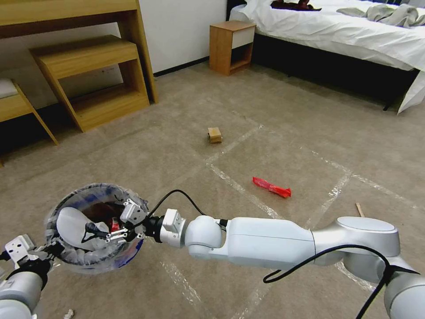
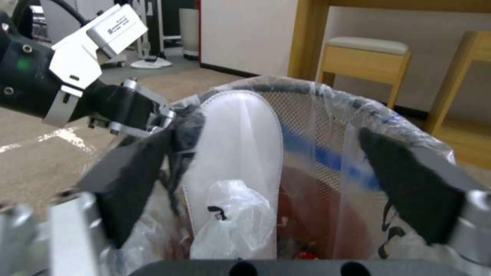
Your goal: Pick up the trash bin and place the garbage on the floor into it.
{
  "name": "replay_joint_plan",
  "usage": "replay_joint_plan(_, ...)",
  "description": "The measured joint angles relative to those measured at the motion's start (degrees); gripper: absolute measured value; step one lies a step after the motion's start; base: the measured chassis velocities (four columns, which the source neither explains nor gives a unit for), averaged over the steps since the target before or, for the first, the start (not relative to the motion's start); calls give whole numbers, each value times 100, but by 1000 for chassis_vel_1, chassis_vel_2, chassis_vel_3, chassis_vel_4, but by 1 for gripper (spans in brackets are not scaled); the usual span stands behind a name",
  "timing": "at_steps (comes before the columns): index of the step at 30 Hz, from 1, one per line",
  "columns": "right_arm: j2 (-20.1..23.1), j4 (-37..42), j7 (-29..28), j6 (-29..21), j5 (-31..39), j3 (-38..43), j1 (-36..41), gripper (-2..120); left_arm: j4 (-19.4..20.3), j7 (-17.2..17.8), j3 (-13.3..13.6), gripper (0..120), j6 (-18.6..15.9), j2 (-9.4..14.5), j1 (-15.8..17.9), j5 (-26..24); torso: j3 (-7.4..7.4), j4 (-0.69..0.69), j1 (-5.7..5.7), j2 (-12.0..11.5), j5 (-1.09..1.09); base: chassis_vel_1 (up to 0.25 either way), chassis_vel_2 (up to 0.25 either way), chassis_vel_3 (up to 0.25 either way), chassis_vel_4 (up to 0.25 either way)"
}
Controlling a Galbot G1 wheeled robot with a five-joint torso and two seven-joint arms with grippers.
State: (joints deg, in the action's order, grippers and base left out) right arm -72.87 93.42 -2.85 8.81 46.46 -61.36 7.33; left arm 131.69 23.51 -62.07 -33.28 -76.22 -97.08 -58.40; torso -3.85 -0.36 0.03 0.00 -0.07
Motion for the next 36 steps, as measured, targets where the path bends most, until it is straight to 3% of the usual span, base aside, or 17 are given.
replay_joint_plan(14, -10, -80, 37, 10, -27, -100, -84, 100, 1, -5, 15, 1, 16, -41, 3, 10, 0, 0, 0, 0, 0, 0, 0, 0, 0)
replay_joint_plan(21, -34, 85, -156, -131, 762, -117, -77, 100, -6, -14, 41, 1, 38, -68, -7, 30, 0, 0, 0, 0, -2, 0, 0, 0, 0)
replay_joint_plan(24, -68, 289, -528, -455, 1299, -21, -56, 100, -9, -18, 55, 1, 53, -69, -11, 47, 0, 0, 0, 0, -2, 0, 0, 0, 0)
replay_joint_plan(36, -211, 348, -1055, -853, 2050, 141, 30, 100, -15, -30, 68, 1, 71, -82, -47, 81, 0, 0, 0, 0, -2, 0, 0, 0, 0)
